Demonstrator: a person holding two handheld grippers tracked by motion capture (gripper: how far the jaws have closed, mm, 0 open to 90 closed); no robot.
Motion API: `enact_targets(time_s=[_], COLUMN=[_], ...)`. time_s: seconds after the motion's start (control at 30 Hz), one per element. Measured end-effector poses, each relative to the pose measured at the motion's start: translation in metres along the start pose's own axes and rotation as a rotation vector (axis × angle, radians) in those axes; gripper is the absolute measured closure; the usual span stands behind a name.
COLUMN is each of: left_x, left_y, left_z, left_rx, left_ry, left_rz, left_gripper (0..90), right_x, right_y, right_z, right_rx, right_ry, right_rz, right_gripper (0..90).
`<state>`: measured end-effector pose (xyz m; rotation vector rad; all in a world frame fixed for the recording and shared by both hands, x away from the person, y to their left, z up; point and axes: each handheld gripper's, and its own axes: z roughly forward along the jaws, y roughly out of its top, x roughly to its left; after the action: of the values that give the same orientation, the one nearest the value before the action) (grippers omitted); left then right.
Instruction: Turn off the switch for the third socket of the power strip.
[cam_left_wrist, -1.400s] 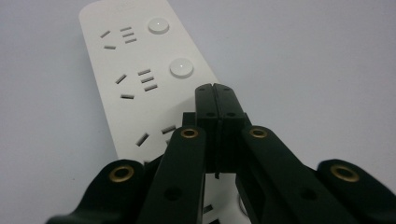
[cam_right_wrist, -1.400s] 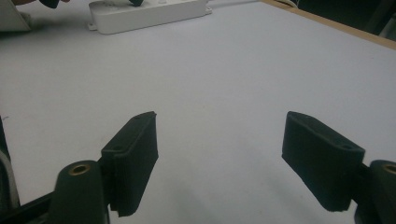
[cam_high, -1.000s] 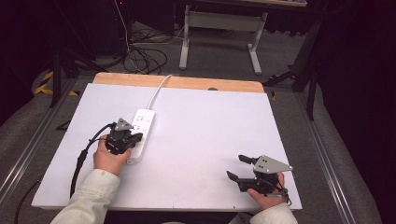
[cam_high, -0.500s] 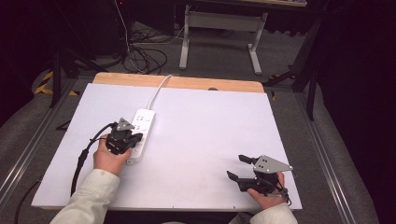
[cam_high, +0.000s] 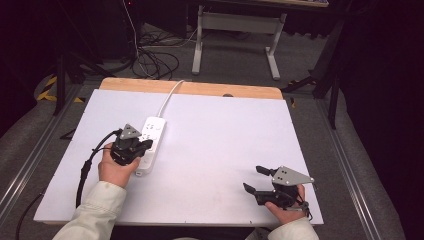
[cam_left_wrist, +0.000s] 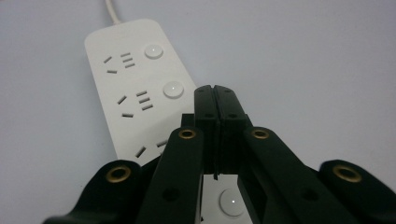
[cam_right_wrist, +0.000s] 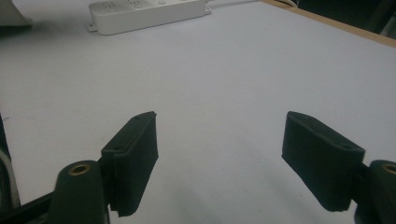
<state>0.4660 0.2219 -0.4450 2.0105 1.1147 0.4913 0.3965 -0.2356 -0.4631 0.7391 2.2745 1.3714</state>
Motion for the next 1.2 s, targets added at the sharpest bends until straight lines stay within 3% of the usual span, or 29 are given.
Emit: enact_targets(time_s=[0.4,0.53,0.7,0.73,0.77,0.9,0.97,1.2], left_x=[-0.003,-0.004,-0.009,-0.01,-0.011,-0.014,-0.016,-0.026], left_y=[0.006,0.008,0.013,0.014,0.014,0.017,0.018,0.021], left_z=[-0.012,-0.016,-0.024,-0.026,-0.028,-0.037,-0.04,-0.054], left_rx=[-0.027,-0.044,-0.064,-0.072,-0.08,-0.119,-0.128,-0.159], left_ry=[-0.006,-0.021,-0.006,-0.004,-0.012,-0.053,-0.074,-0.087], left_rz=[0.023,0.023,0.035,0.041,0.039,0.039,0.037,0.07], left_gripper=[88.2,81.8,64.0,64.0,56.5,46.8,44.4,34.2], right_x=[0.0,0.0,0.0,0.0,0.0,0.0,0.0,0.0], right_y=[0.0,0.0,0.0,0.0,0.0,0.0,0.0,0.0], right_z=[0.0,0.0,0.0,0.0,0.0,0.0,0.0,0.0], right_rx=[0.003,0.002,0.004,0.004,0.004,0.004,0.003,0.002], right_ry=[0.0,-0.001,-0.001,-0.001,-0.001,-0.001,0.0,-0.003], right_rz=[0.0,-0.001,-0.003,-0.003,-0.003,-0.004,-0.003,-0.006], right_gripper=[27.2,27.2,27.2,27.2,27.2,27.2,27.2,27.2])
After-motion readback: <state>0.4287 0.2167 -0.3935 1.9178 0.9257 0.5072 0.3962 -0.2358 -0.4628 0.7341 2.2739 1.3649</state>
